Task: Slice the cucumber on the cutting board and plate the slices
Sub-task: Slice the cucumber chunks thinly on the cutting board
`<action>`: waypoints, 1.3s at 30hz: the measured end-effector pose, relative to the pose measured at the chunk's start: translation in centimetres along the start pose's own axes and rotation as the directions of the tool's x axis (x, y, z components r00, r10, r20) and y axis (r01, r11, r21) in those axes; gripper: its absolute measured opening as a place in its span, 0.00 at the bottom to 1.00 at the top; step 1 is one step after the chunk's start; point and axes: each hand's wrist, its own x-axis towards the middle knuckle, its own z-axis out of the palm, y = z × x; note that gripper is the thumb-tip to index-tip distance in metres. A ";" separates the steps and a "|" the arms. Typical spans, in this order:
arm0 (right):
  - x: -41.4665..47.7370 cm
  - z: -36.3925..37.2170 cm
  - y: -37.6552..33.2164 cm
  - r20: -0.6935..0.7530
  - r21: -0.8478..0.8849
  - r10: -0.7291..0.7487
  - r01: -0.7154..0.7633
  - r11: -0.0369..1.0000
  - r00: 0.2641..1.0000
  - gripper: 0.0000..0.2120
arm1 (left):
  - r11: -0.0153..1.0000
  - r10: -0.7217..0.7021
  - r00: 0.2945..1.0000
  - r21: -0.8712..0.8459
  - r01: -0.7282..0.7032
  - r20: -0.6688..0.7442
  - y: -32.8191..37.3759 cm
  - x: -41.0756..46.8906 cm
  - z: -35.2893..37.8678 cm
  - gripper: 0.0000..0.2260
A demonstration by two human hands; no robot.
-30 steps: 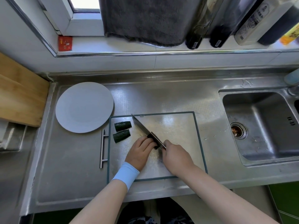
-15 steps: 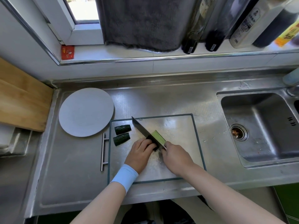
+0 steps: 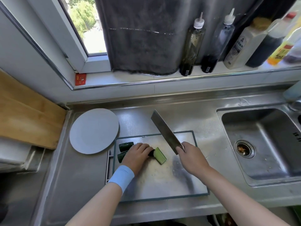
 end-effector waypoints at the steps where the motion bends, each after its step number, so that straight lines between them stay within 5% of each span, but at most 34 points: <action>1: 0.1 0.0 0.2 -0.002 -0.001 0.007 -0.007 1.000 1.000 0.11 | 0.999 -0.048 0.999 0.003 0.048 0.014 -0.8 0.5 -0.2 0.20; 7: 0.6 0.4 0.9 0.004 -0.039 0.026 -0.026 0.999 1.000 0.11 | 0.981 -0.194 0.947 0.036 0.191 0.258 -2.8 4.5 -1.2 0.16; 12: 0.7 0.7 1.6 0.013 -0.050 0.036 -0.035 0.998 0.999 0.11 | 0.961 -0.275 0.931 0.033 0.276 0.240 -2.0 5.3 -1.3 0.17; 20: -0.6 0.5 2.3 0.040 -0.065 0.007 -0.004 0.998 0.999 0.11 | 0.994 -0.015 0.941 -0.098 0.051 0.337 3.7 2.5 -0.3 0.29; 25: -1.4 0.0 3.3 0.069 -0.112 -0.003 0.011 0.994 0.998 0.12 | 0.972 -0.218 0.906 -0.004 0.235 0.363 4.9 1.7 -0.4 0.22; 31: -2.3 -0.6 4.6 0.100 -0.144 -0.040 0.055 0.988 0.994 0.14 | 0.749 -0.494 0.762 -0.240 0.617 0.419 6.9 0.0 -1.5 0.17; 39: -3.9 -0.7 5.7 0.124 -0.208 -0.069 0.094 0.974 0.990 0.12 | 0.665 -0.567 0.661 -0.200 0.720 0.491 7.3 0.0 -2.2 0.13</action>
